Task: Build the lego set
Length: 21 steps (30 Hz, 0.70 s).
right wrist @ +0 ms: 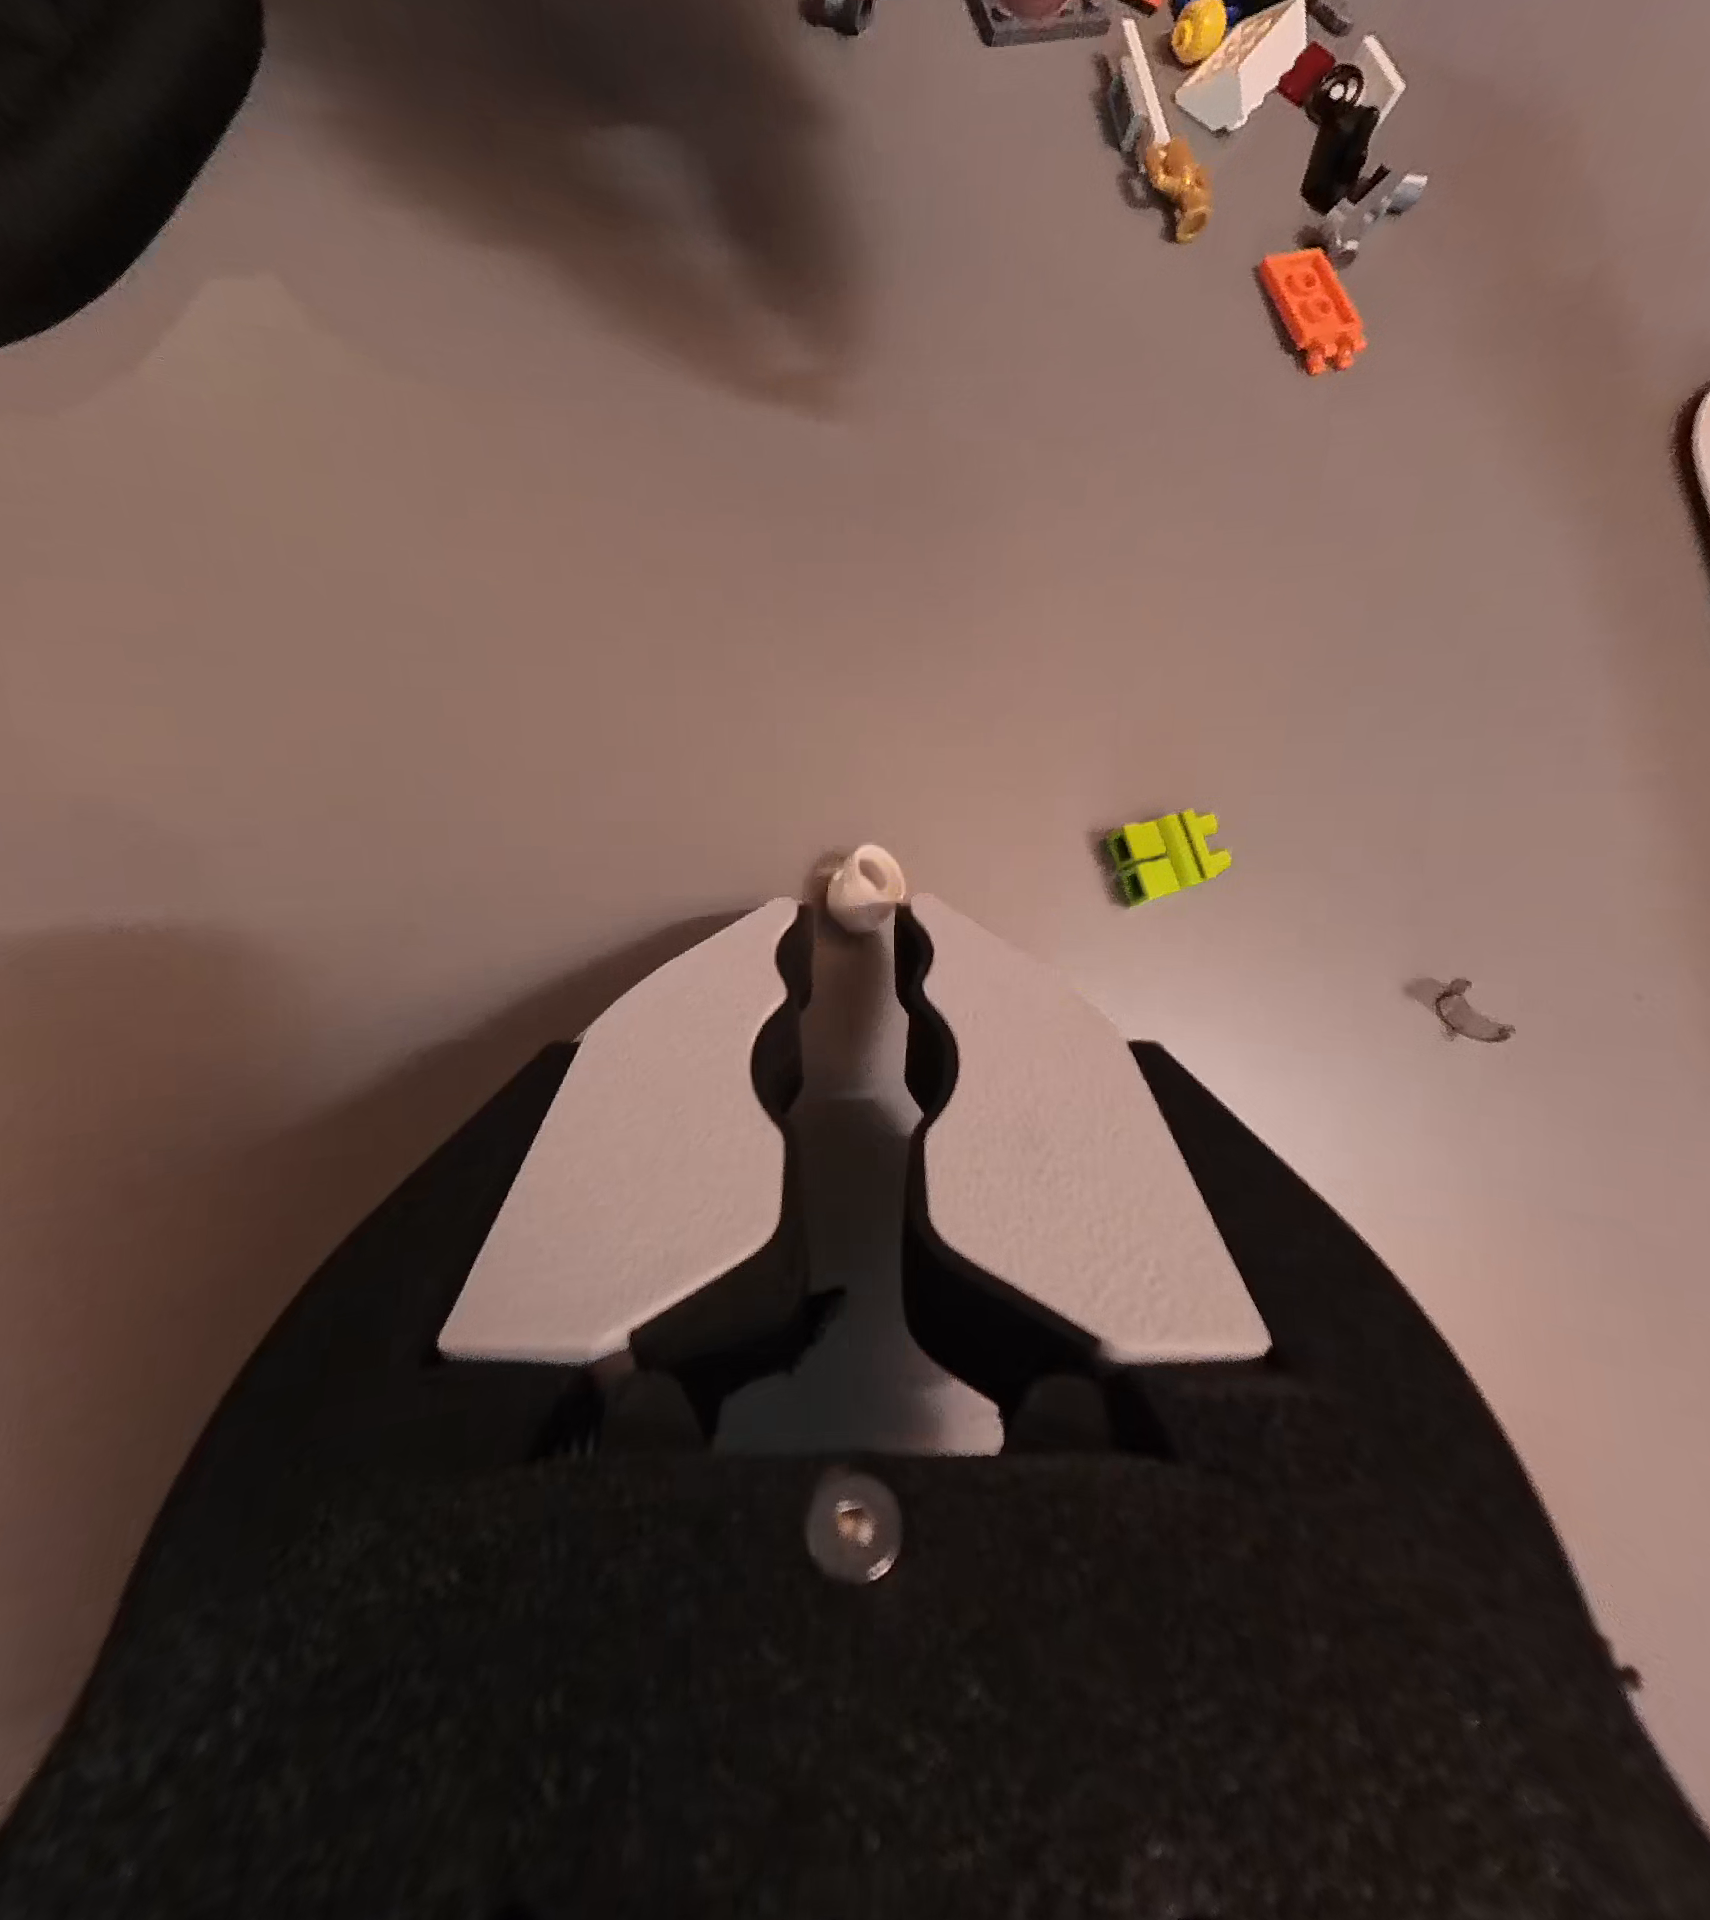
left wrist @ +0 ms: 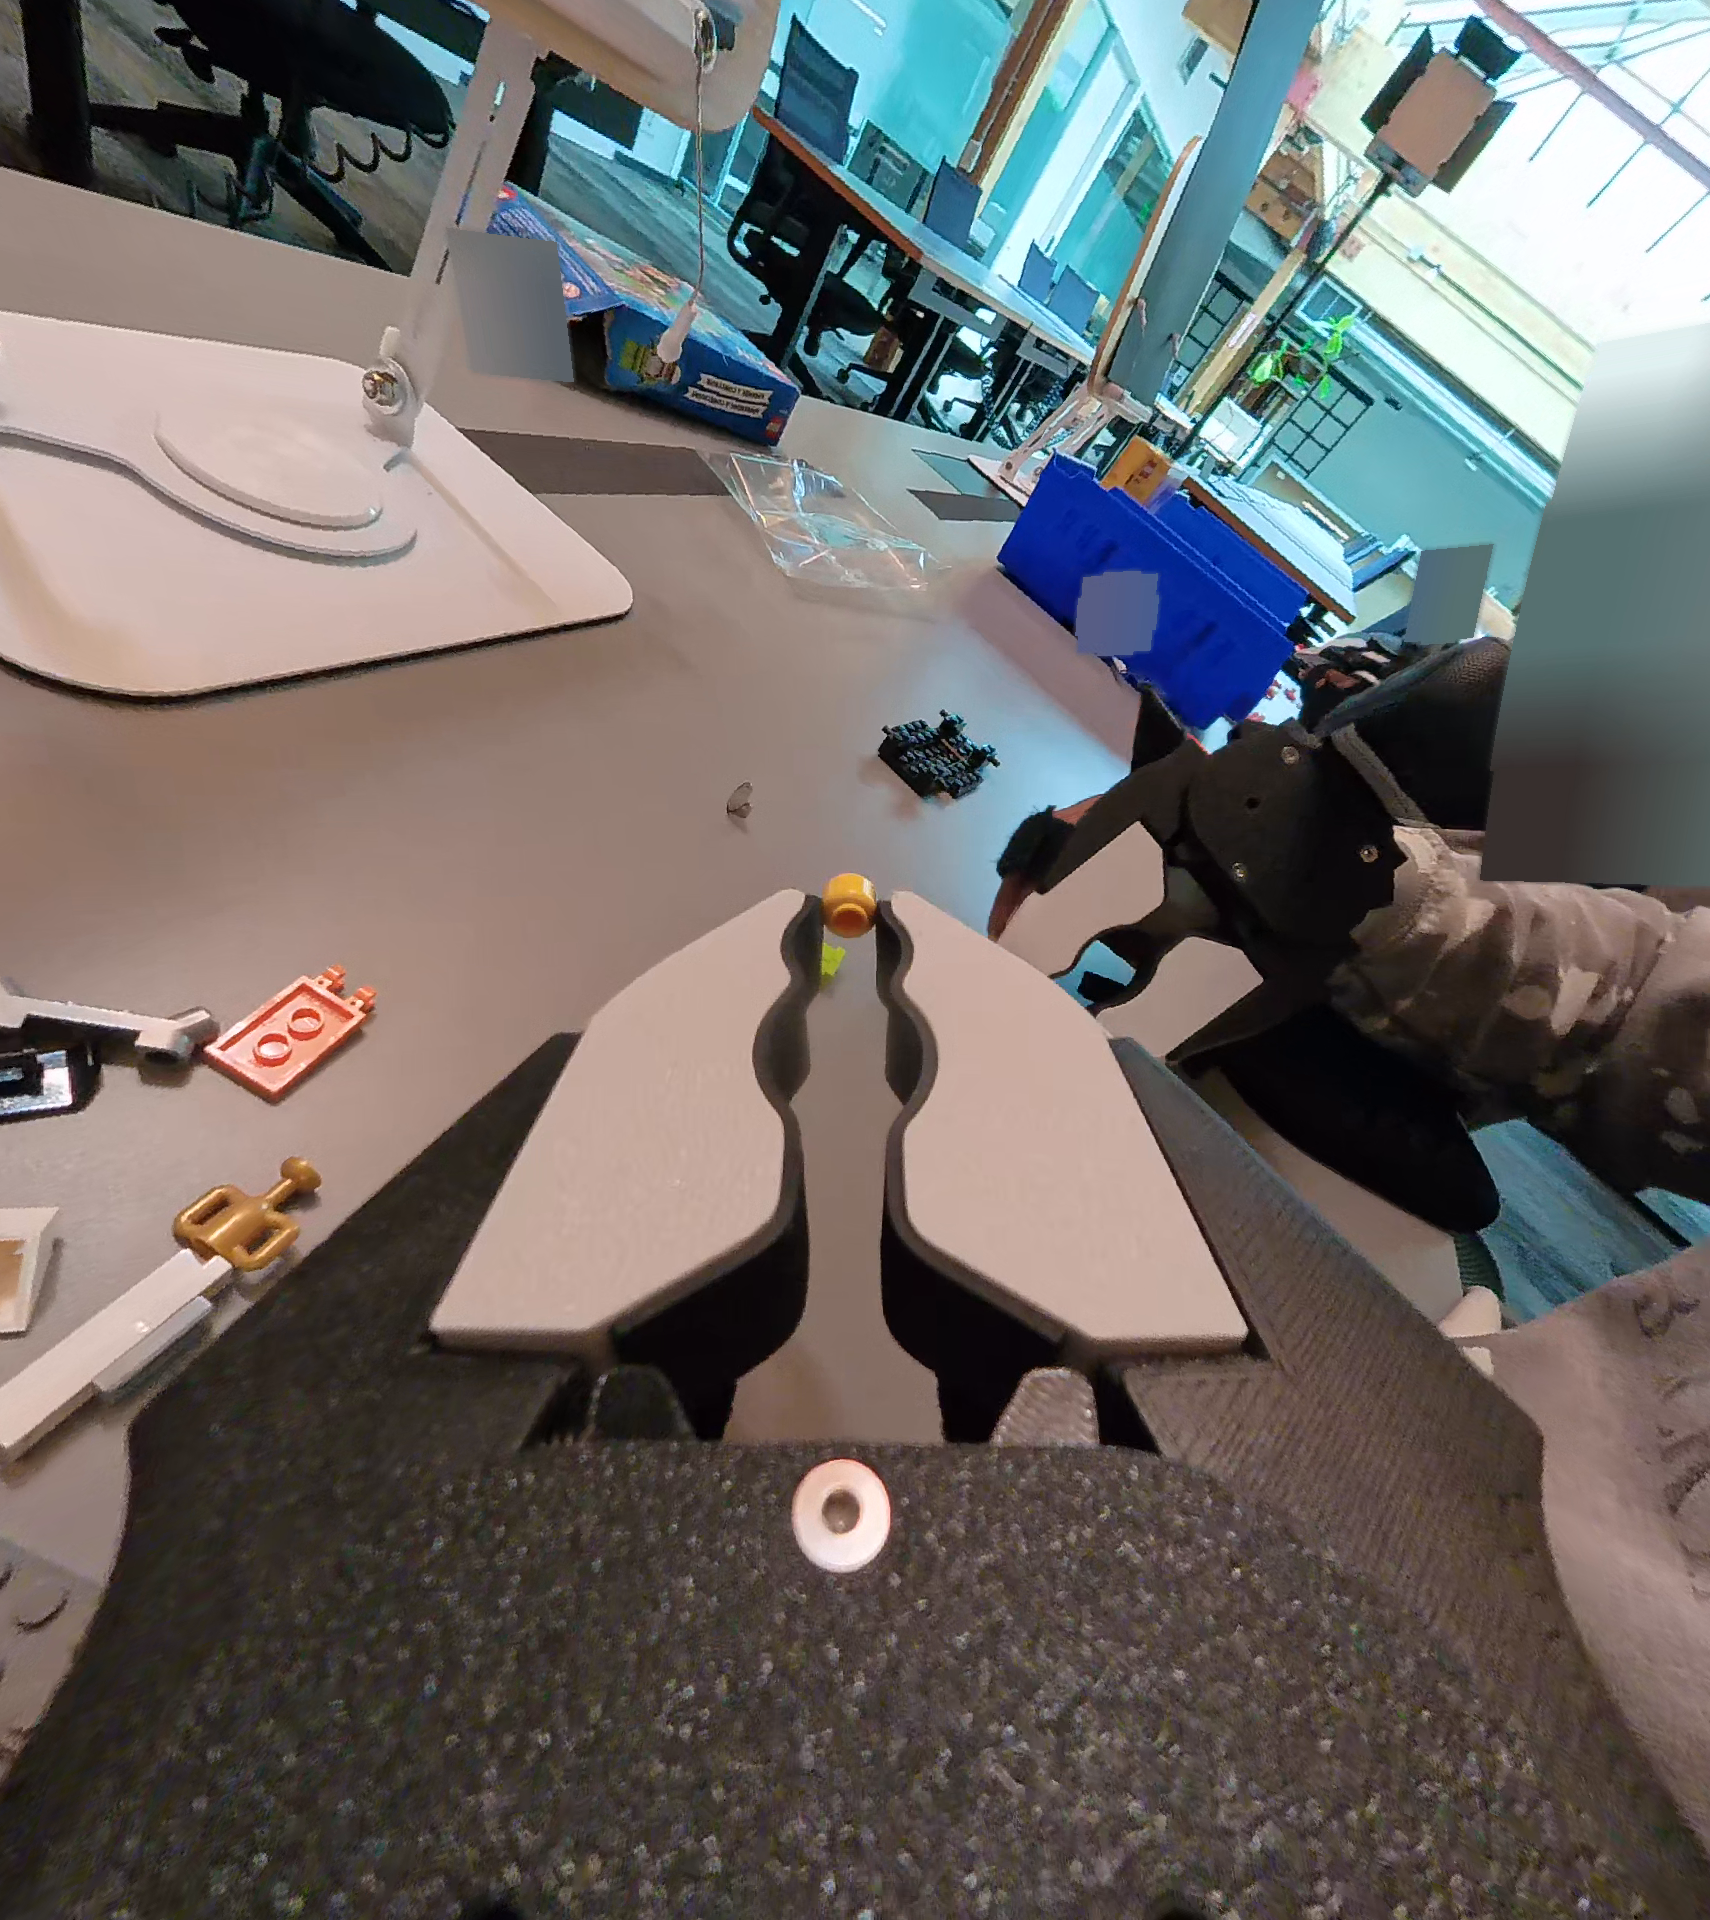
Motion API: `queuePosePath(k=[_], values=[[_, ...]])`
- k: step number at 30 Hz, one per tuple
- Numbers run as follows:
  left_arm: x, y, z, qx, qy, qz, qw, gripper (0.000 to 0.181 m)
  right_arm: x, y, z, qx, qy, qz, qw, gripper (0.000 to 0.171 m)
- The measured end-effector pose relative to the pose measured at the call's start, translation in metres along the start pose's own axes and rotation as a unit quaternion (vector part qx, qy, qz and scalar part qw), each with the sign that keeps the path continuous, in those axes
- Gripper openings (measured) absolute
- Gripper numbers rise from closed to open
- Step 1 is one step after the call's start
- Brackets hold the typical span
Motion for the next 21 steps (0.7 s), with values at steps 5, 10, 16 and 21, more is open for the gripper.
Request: queuePosePath(k=[5,10,16,21], values=[[0.001,-0.001,0.001,0.0,0.002,-0.001,1.0,0.009,-0.008,0.0,0.002,0.009,-0.002,-0.004,1.0,0.012],[0.001,-0.002,0.0,0.001,-0.001,-0.005,1.0,0.009,-0.009,0.001,0.002,0.008,-0.002,-0.007,1.0,0.011],[0.001,-0.001,0.0,-0.001,-0.003,-0.006,1.0,0.009,0.0,0.001,0.004,0.004,0.002,-0.024,1.0,0.019],[0.001,-0.001,0.0,-0.001,-0.003,-0.008,1.0,0.009,0.015,-0.008,0.001,0.031,-0.008,-0.064,0.997,0.018]])
Point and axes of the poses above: each gripper's, where its closed fingertips meet, x back along the fingers, z out of its top, y = z × x across the jaws, the point moved 10 cm from there along x, back along the fingers, and after that the axes turned 15 degrees about y, right-handed, at the moved point
